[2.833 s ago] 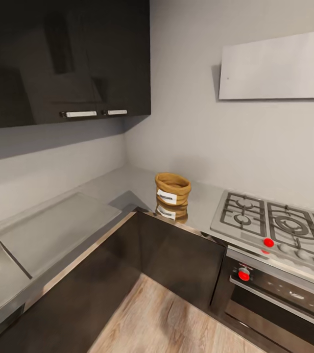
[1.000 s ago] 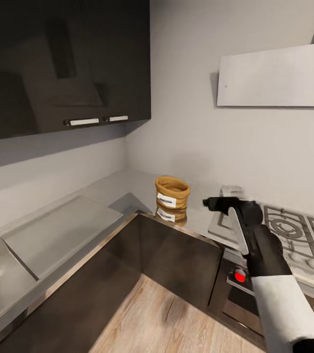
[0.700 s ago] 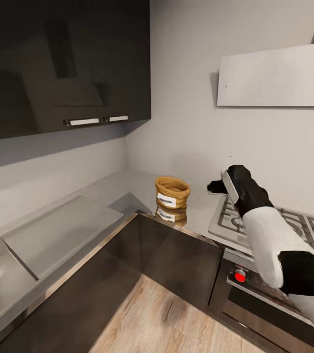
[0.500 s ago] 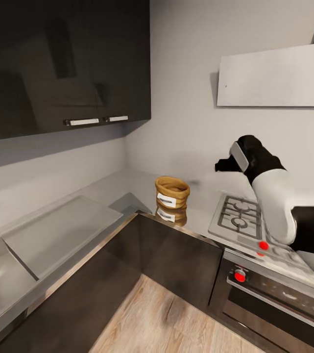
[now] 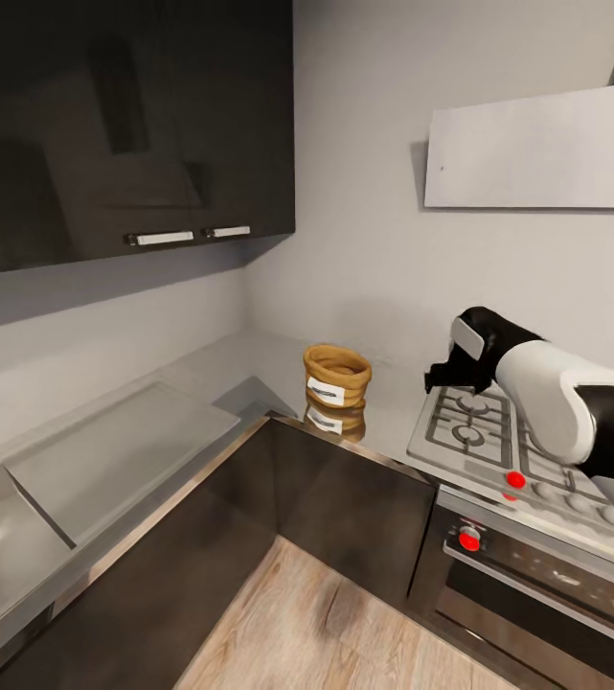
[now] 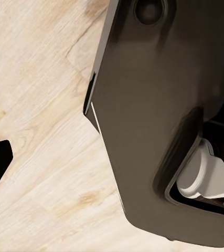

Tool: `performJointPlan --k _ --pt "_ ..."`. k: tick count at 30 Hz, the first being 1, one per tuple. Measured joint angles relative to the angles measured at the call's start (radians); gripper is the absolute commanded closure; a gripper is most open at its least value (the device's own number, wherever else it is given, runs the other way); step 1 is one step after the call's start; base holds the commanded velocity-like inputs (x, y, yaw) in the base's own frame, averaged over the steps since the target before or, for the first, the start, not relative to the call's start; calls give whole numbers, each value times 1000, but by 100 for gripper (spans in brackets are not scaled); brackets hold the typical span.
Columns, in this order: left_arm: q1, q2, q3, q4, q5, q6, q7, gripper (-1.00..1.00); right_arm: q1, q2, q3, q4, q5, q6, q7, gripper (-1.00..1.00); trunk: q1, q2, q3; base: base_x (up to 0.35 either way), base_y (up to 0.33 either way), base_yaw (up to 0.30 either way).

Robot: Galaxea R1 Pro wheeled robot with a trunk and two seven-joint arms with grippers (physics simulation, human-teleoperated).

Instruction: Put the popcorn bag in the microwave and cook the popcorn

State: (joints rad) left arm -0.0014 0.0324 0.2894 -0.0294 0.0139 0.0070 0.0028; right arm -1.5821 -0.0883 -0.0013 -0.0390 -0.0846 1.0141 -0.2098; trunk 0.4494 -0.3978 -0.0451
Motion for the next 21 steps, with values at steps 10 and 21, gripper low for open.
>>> performJointPlan --k 10,21 --pt "0 0 -2 0 0 -12 -1 -100 0 -1 -139 40 0 19 2 -100 0 0 0 0 0 0" --pt "0 0 -3 0 0 -13 -1 -100 0 0 -143 36 0 18 2 -100 0 0 -1 93 0 219"
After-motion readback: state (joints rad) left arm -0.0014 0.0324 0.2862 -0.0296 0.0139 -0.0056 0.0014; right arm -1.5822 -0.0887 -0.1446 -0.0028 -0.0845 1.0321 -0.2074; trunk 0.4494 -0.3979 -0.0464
